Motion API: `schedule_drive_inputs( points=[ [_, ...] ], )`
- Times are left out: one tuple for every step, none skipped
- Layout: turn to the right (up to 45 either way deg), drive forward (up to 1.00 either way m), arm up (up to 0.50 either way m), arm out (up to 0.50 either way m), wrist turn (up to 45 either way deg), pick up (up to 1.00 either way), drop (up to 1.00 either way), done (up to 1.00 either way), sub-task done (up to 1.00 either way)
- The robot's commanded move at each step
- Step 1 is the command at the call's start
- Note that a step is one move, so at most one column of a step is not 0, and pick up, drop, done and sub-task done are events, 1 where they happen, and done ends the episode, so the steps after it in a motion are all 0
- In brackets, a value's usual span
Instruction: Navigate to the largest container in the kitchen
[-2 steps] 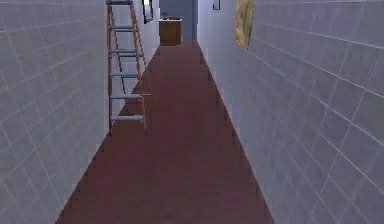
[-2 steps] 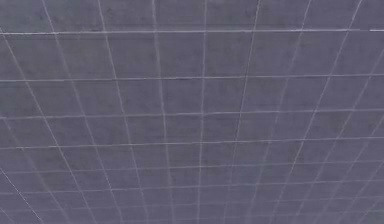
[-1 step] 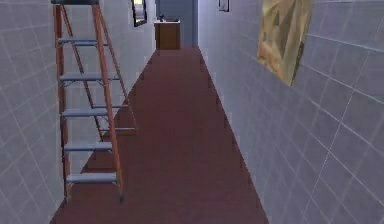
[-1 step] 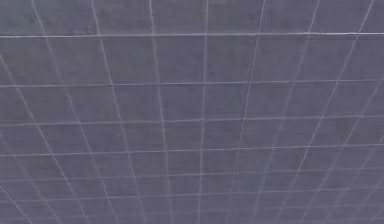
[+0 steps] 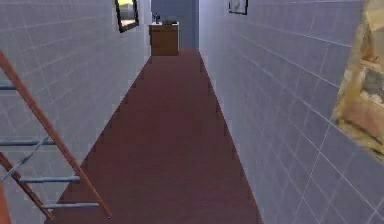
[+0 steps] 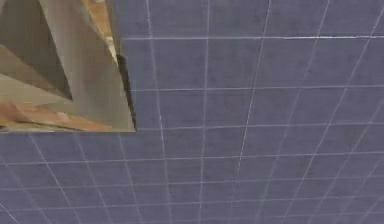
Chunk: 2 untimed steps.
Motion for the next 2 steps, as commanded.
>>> schedule_drive_inputs(
  points=[
    [0.0,1.00,0.00,0.00,0.0,0.00,0.00,0.00,0.00],
    [0.0,1.00,0.00,0.00,0.0,0.00,0.00,0.00,0.00]
  ],
)
